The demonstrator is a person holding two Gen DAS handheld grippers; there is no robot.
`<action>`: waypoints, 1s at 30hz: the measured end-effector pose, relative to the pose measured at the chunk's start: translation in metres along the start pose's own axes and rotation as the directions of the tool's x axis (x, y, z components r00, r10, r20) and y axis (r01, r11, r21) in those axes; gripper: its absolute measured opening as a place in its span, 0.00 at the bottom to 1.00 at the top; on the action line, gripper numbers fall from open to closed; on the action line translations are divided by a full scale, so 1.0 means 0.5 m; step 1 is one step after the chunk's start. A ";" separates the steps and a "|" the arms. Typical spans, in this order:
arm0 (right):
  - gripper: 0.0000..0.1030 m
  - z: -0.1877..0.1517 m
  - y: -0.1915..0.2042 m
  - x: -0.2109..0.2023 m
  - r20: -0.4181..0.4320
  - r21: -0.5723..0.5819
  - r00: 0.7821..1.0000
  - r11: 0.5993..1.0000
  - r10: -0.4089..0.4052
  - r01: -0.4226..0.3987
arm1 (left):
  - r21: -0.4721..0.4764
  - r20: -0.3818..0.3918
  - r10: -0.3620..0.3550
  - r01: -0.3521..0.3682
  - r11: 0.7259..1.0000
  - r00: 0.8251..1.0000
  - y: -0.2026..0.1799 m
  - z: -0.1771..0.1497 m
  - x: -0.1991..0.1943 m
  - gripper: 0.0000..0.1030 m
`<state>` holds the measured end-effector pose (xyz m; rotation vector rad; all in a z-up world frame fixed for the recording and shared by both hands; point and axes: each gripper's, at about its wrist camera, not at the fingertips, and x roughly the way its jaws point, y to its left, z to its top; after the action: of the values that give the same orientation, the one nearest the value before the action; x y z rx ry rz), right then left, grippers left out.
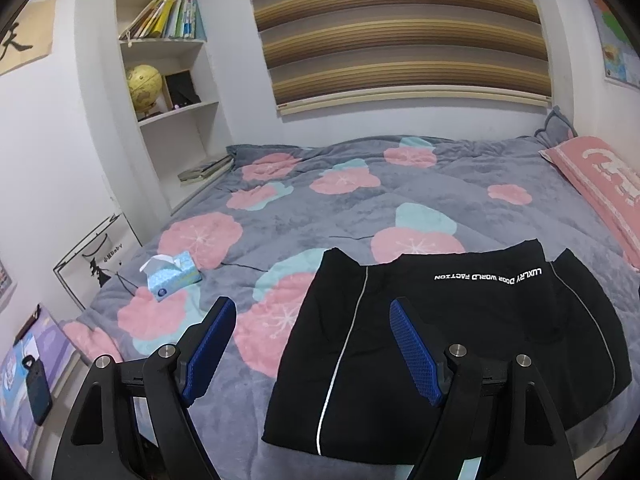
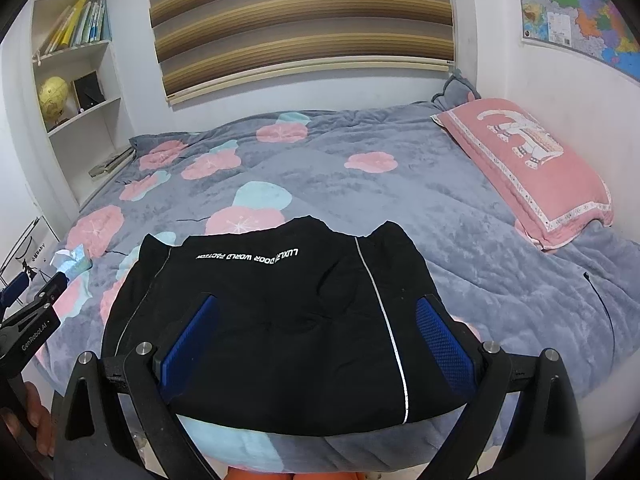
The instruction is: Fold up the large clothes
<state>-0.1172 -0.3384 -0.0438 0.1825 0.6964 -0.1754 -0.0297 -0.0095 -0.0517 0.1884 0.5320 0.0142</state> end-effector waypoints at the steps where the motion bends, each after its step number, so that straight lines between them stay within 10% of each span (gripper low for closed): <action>1: 0.97 0.000 0.000 0.002 -0.001 0.000 1.000 1.000 0.000 0.000 | 0.000 -0.001 -0.001 0.001 1.000 1.000 0.000 0.000 0.001 0.78; 30: 0.97 -0.013 -0.015 0.086 -0.071 0.022 0.997 1.000 -0.002 0.003 | 0.003 -0.052 0.025 -0.025 1.000 0.998 -0.010 -0.012 0.085 0.78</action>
<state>-0.0908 -0.3485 -0.0774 0.2094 0.7658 -0.1796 0.0036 -0.0108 -0.0788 0.1978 0.5814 0.0433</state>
